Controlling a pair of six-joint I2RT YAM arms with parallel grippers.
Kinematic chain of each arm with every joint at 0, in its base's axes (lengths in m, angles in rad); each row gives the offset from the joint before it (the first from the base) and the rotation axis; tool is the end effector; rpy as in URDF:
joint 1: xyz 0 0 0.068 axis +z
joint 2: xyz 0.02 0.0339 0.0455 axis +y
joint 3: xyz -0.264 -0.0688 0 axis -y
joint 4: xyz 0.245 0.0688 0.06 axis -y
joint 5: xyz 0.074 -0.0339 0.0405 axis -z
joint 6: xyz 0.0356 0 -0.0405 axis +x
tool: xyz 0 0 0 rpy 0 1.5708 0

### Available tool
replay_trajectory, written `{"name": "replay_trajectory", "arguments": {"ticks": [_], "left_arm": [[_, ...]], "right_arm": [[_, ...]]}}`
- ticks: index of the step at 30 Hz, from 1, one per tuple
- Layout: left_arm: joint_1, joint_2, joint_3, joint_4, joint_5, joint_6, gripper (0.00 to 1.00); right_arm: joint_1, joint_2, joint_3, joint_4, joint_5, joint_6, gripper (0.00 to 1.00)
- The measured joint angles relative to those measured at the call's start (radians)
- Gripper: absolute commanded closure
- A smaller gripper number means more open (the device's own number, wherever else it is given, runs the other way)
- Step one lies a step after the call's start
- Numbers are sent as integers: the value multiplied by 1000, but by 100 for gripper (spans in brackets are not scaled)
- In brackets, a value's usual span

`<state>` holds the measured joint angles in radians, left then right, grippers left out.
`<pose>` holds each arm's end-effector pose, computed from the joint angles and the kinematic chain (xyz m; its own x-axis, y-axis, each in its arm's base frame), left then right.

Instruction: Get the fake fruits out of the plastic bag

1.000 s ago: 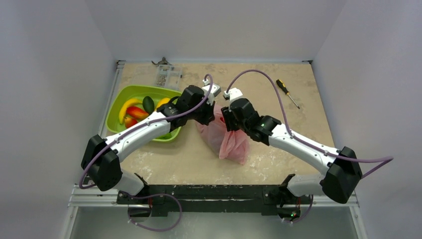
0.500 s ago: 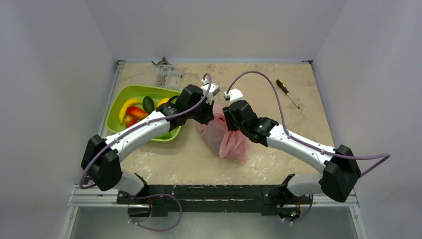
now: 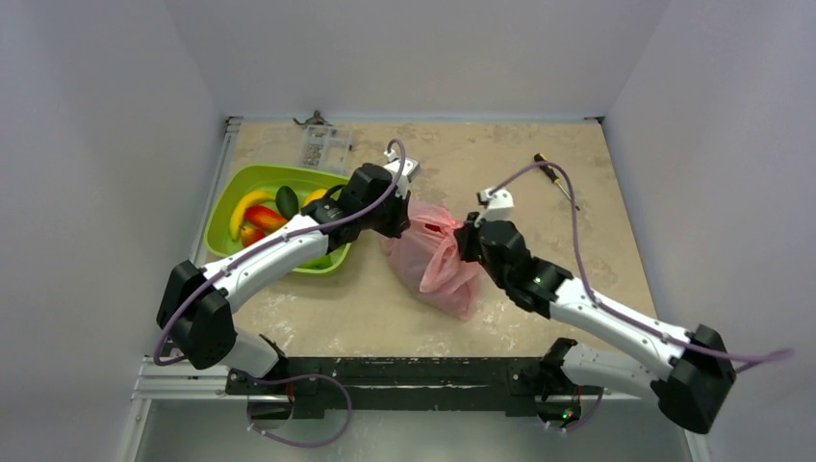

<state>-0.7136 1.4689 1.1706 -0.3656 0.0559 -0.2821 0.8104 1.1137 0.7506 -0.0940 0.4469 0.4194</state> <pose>0.2491 -0.2183 0.2940 -0.6386 0.1853 -0.7469 0.5300 0.8096 -0.2523 0.1828 0.1698 0.2726 -0.4351 0.0754 -0.8972 -0.2288 0.9545 0.1912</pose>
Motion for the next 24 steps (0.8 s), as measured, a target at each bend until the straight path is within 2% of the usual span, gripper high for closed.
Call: {"name": "replay_trajectory", "arguments": {"ticks": [6,12,13,17,19,20,24], "left_arm": [[27,-23,-1,2,-36,-25,100],[44,-48,-2,5,-3,-21,99],[46,-48,-2,3,13,-20,91],[50,-44,8,-6,105,2,45],[50,-44,24,-19,136,18,11],[50,-44,35,-26,145,27,2],[48,-6,165,-137,154,25,0]], "right_arm": [[-3,-367,-240,152,11,123,100],[-8,-379,-257,201,-30,110,100],[-8,-368,-256,200,-48,100,100],[-12,-347,-249,195,-154,34,100],[-12,-338,-233,187,-198,0,100],[-12,-329,-223,184,-218,-17,100],[-12,-307,-209,183,-282,-63,100]]}}
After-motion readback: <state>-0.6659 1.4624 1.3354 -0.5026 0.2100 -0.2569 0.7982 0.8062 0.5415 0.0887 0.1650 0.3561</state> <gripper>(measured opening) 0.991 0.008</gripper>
